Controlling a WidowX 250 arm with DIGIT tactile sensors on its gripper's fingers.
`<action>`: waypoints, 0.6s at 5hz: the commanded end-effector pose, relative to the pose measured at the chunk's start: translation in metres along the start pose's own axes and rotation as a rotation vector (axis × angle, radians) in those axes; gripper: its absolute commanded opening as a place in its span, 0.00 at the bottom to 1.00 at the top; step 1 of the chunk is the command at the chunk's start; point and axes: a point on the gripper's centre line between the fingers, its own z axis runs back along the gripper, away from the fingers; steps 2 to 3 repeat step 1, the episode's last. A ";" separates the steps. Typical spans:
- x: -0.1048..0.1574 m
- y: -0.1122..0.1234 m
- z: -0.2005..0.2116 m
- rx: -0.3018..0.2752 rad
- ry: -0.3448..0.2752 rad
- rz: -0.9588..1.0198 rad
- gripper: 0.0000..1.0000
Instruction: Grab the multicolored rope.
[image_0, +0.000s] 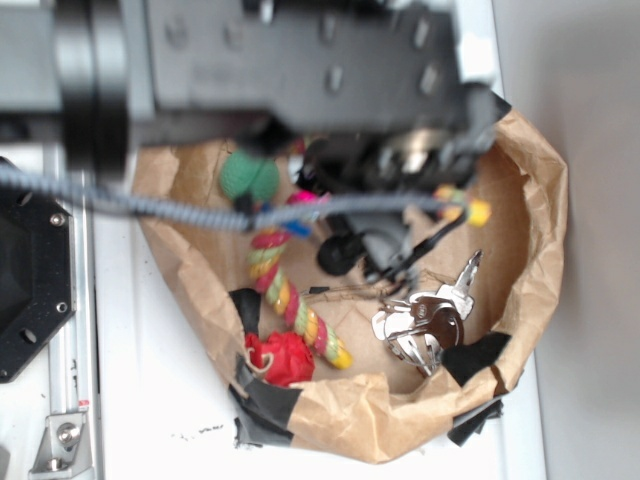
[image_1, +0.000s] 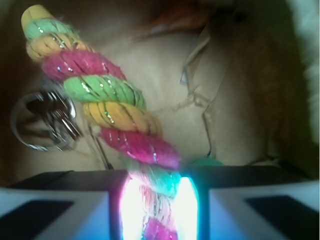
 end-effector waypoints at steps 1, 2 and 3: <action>0.002 -0.007 0.010 0.028 -0.065 0.069 0.00; 0.002 -0.007 0.010 0.028 -0.065 0.069 0.00; 0.002 -0.007 0.010 0.028 -0.065 0.069 0.00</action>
